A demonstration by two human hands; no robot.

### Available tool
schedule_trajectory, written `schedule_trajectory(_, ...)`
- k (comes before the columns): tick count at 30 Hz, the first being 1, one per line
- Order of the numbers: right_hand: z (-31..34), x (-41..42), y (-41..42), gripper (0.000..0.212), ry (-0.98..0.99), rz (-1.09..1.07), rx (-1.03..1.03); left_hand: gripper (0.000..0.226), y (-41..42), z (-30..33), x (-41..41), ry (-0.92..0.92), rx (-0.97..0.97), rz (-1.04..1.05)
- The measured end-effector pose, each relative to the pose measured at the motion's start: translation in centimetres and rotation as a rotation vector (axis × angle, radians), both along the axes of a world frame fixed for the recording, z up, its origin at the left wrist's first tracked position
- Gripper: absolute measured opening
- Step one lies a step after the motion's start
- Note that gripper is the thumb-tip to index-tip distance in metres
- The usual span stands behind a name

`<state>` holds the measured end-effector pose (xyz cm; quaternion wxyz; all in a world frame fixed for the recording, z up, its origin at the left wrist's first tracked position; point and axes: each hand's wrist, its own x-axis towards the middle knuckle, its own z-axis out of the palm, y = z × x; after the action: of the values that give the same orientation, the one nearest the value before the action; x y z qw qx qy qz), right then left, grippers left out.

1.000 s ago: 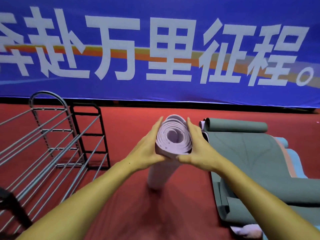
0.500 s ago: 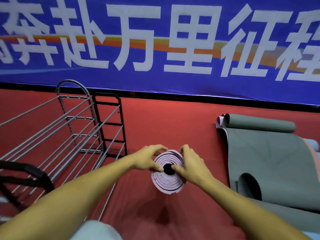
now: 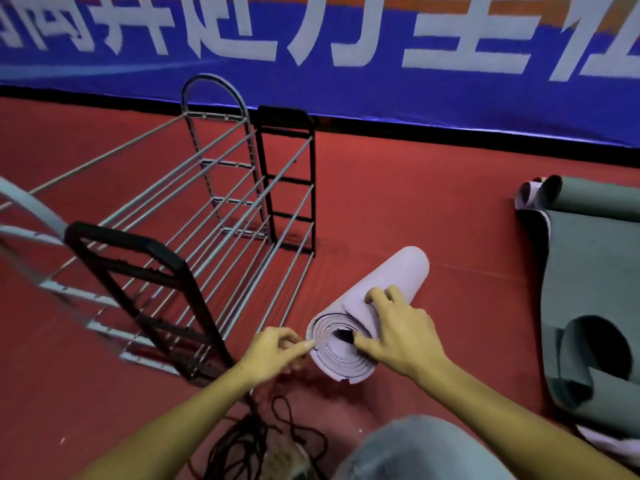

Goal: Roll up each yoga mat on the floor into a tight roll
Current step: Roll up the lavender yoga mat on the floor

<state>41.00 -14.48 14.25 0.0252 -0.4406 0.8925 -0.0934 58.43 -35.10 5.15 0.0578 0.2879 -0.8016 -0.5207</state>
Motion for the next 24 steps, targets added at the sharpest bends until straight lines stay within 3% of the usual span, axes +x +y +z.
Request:
schedule_trajectory(2,-1.0,0.9,-0.9,0.060,0.026,0.029,0.029,0.039,-0.6,-3.0,1.9,-0.094,0.020,0.026)
schedule_trajectory(7,-3.3,2.1,-2.0,0.055,0.093,0.051,0.114,0.033,-1.8,-11.2,3.9,-0.369,-0.184,0.047)
schedule_trajectory(10,-4.4,1.8,-2.1,0.053,0.072,0.041,0.144,0.016,-1.6,-15.5,3.2,-0.480,-0.222,-0.033)
schedule_trajectory(13,-5.5,1.1,-2.1,0.055,0.077,0.052,0.169,0.041,-1.3,-18.9,1.9,-0.638,-0.366,-0.161)
schedule_trajectory(16,-6.2,0.5,-2.1,0.056,0.087,0.064,0.169,0.038,-1.5,-20.7,1.2,-0.754,-0.419,-0.160)
schedule_trajectory(19,-6.4,-0.1,-2.1,0.057,0.110,0.054,0.113,0.033,-2.4,-21.9,0.6,-0.756,-0.373,-0.135)
schedule_trajectory(24,-4.8,-1.0,-1.4,0.057,0.116,0.038,0.101,0.026,-3.9,-17.9,-3.9,-0.420,-0.101,0.220)
